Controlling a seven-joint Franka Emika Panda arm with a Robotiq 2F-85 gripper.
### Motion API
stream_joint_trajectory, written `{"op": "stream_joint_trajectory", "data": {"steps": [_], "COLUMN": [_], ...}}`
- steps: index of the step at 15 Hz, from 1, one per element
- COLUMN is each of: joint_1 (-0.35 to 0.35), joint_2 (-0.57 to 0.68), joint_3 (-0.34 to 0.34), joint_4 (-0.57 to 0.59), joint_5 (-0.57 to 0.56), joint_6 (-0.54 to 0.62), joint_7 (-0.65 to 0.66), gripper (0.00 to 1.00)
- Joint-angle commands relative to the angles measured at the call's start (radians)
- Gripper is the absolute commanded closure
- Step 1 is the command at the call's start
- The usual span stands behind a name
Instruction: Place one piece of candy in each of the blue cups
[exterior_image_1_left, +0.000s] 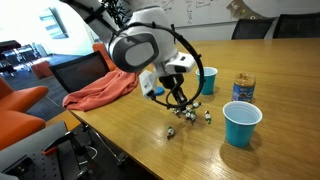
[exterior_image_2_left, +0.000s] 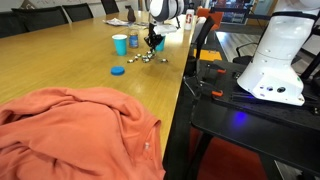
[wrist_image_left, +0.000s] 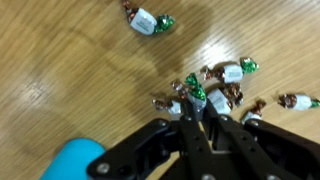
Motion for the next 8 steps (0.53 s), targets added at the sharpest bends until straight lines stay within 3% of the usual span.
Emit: {"op": "stream_joint_trajectory", "data": {"steps": [1,4,8], "joint_1": [-0.056,-0.078,-0.138], "joint_2": [-0.2,-0.229,-0.156], "joint_3": [0.009,-0.036,-0.056], "joint_4": [-0.106,-0.051,0.074], "joint_5": [0.083,0.125,0.168], "joint_6": [0.009,0.012,0.003], "joint_7": [-0.019,0.015,0.004], "gripper": [0.97,0.97,0.97]}}
